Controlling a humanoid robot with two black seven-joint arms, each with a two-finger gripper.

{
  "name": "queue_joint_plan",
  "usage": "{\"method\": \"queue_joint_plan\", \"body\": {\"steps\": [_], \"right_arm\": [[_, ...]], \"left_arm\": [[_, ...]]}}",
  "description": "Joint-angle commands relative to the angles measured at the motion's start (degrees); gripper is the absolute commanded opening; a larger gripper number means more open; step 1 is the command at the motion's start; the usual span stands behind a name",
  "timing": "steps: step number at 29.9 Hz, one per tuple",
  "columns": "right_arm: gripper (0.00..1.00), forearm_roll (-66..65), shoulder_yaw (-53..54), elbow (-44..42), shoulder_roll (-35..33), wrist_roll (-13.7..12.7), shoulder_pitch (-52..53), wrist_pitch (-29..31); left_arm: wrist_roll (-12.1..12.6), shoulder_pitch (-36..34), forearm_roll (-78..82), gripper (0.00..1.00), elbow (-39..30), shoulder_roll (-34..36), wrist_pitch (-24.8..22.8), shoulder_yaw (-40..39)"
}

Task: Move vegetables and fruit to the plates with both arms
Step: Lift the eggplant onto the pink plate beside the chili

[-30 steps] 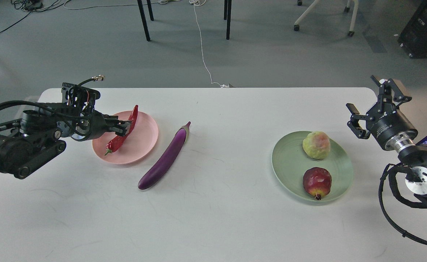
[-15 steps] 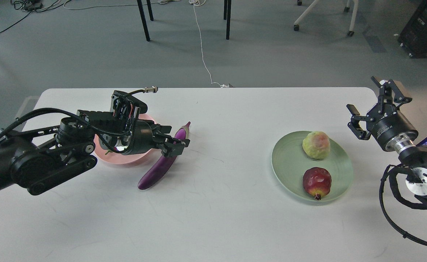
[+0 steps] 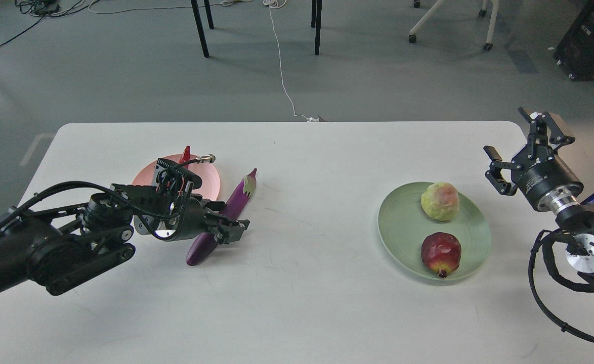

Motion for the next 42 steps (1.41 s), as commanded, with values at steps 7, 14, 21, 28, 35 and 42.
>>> {"method": "queue_joint_plan", "body": {"steps": [7,14,21,28,35,42], "right_arm": [[0.98,0.00,0.25,0.00,0.01,0.00,-0.10,-0.02],[0.98,-0.08,0.25,0.00,0.01,0.00,-0.18,-0.02],[0.98,-0.08,0.34,0.00,0.01,0.00,-0.18,-0.02],[0.98,-0.08,0.34,0.00,0.01,0.00,-0.18,-0.02],[0.98,0.00,0.34,0.09,-0.25,0.00,-0.18,-0.02],[0.98,-0.08,0.34,0.35,-0.25,0.00,-0.18,-0.02]], "left_arm": [[0.01,0.18,-0.05,0.79,0.02,0.31,0.01,0.28],[-0.08,0.71,-0.31,0.67,0.02,0.66,-0.34,0.28],[0.54,0.63,-0.22,0.11,-0.68,0.66,-0.42,0.11],[0.45,-0.34,-2.85,0.08,-7.79,4.08,-1.39,-2.08],[-0.08,-3.77,-6.73,0.10,-5.80,9.71,-1.66,-3.41],[-0.52,-2.98,-6.81,0.19,1.60,9.98,-1.04,-3.41]]}}
